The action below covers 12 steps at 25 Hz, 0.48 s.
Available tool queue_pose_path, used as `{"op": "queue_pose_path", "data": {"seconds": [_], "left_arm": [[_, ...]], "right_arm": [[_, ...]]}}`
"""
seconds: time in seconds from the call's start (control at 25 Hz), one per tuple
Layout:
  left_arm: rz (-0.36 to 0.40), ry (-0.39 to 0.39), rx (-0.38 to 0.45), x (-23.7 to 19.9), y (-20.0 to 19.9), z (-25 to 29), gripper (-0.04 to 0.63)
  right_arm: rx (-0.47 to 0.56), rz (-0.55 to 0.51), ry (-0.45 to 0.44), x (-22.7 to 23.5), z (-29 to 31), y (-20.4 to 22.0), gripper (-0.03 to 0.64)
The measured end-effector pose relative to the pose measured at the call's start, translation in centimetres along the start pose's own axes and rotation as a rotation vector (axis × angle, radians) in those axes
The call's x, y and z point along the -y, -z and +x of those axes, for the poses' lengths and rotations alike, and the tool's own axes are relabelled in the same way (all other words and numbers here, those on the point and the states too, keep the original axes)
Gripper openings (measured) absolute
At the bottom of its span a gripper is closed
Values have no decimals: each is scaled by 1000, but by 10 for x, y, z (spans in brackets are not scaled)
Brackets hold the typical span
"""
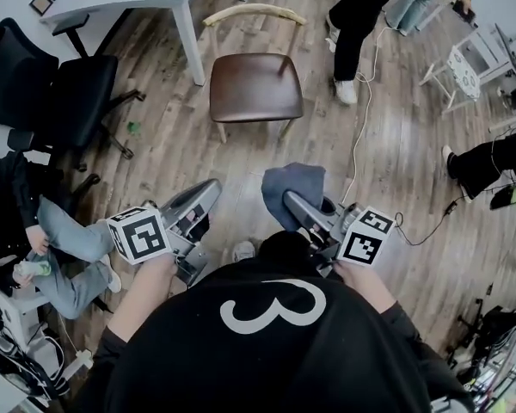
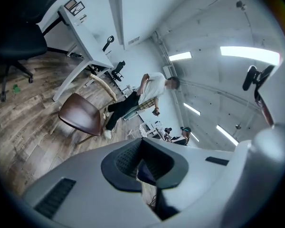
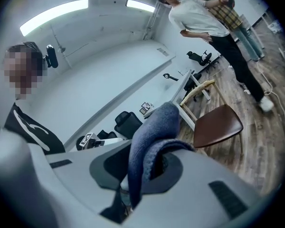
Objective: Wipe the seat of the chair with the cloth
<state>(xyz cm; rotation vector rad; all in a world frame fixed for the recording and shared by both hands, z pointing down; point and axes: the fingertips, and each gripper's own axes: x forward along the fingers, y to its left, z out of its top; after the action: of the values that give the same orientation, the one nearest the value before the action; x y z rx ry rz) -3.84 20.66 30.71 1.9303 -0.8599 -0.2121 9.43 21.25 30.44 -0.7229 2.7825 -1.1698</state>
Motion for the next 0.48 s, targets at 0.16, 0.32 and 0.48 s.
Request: {"op": "queue_pose_path", "data": {"seconds": [0.16, 0.32, 0.48], "left_arm": [[-17, -3, -22, -7, 0, 10, 14], [-46, -38, -35, -30, -20, 35, 14], [-78, -86, -46, -63, -59, 73, 14]], "right_arm": [[-13, 25, -3, 9, 9, -2, 43], [-28, 69, -6, 44, 32, -19, 43], [-59, 106, 1, 93, 65, -52, 43]]}}
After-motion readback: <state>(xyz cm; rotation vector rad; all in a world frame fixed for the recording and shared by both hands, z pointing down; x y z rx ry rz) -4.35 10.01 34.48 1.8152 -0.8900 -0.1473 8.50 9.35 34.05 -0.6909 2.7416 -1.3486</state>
